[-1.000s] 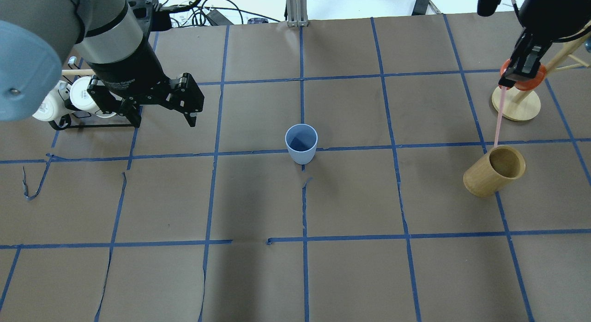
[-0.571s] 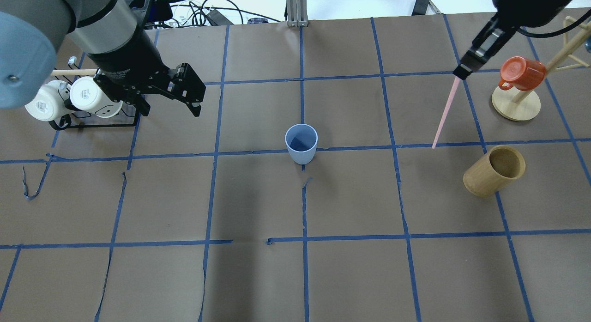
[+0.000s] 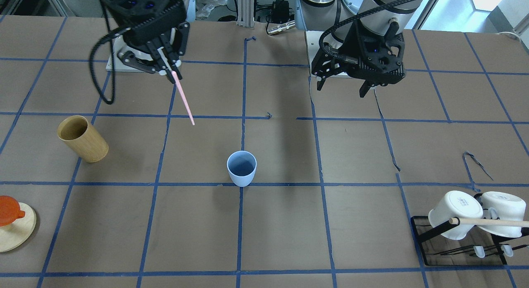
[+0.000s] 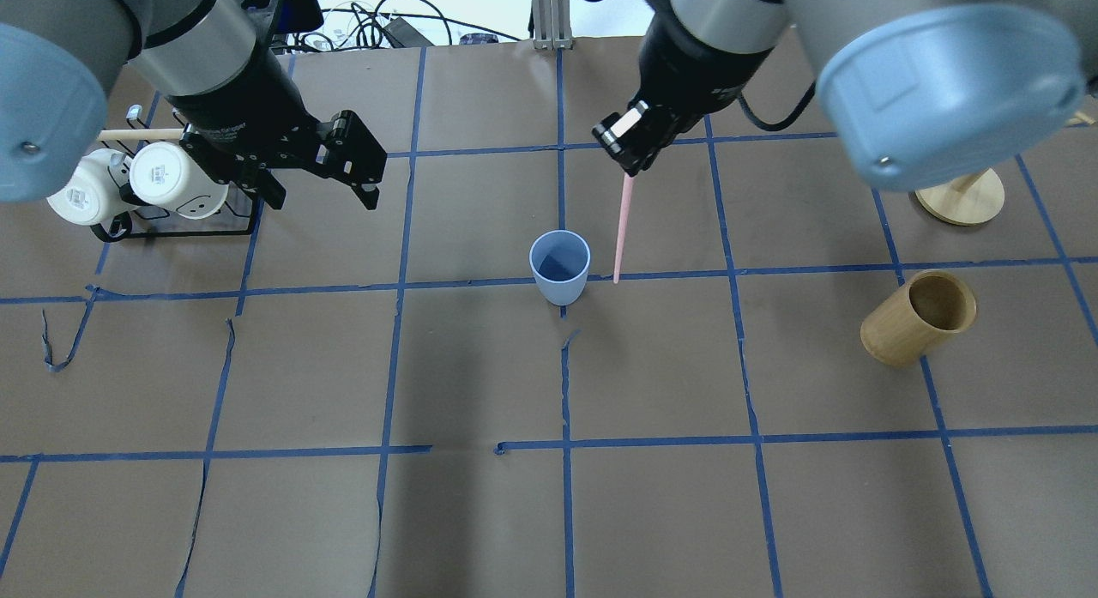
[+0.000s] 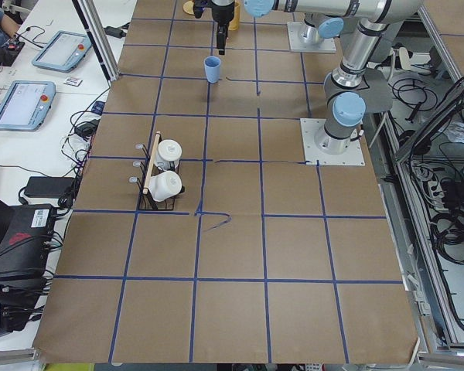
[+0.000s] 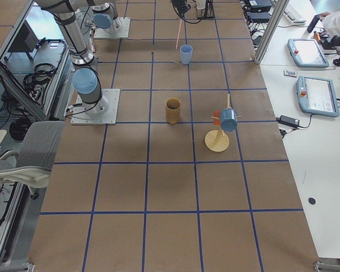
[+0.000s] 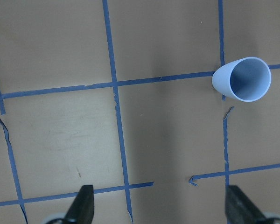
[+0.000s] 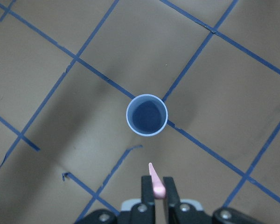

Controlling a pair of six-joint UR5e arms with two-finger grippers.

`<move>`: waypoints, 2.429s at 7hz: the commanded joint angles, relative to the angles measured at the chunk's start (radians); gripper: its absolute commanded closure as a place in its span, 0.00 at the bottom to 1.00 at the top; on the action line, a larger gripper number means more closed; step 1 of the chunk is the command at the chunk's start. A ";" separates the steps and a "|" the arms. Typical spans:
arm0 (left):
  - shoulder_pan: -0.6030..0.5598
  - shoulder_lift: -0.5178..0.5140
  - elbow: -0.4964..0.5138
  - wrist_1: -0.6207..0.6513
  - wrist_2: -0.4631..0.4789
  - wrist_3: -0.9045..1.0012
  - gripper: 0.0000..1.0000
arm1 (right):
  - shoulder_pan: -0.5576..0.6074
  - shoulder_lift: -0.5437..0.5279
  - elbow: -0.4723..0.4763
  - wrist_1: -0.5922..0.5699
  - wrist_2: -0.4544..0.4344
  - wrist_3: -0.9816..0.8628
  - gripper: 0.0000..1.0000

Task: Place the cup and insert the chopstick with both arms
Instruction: 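Move the pink chopstick with the right gripper over the blue cup and lower it in, then release the chopstick and raise the right gripper away from the cup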

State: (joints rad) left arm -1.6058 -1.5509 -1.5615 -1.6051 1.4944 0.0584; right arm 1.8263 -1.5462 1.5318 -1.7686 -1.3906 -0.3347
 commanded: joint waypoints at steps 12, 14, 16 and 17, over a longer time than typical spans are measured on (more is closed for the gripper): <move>0.000 0.005 -0.005 0.001 0.001 -0.002 0.00 | 0.039 0.164 0.097 -0.301 -0.002 0.126 0.83; 0.000 0.005 -0.005 0.001 0.000 -0.003 0.00 | 0.039 0.181 0.100 -0.342 -0.001 0.128 0.16; 0.000 0.005 -0.005 0.001 0.000 -0.003 0.00 | 0.038 0.178 0.093 -0.374 -0.007 0.132 0.00; 0.000 0.005 -0.005 0.001 0.001 -0.005 0.00 | 0.030 0.170 0.078 -0.361 -0.007 0.132 0.00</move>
State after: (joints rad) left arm -1.6061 -1.5462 -1.5662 -1.6045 1.4948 0.0549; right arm 1.8625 -1.3691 1.6235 -2.1360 -1.3949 -0.2028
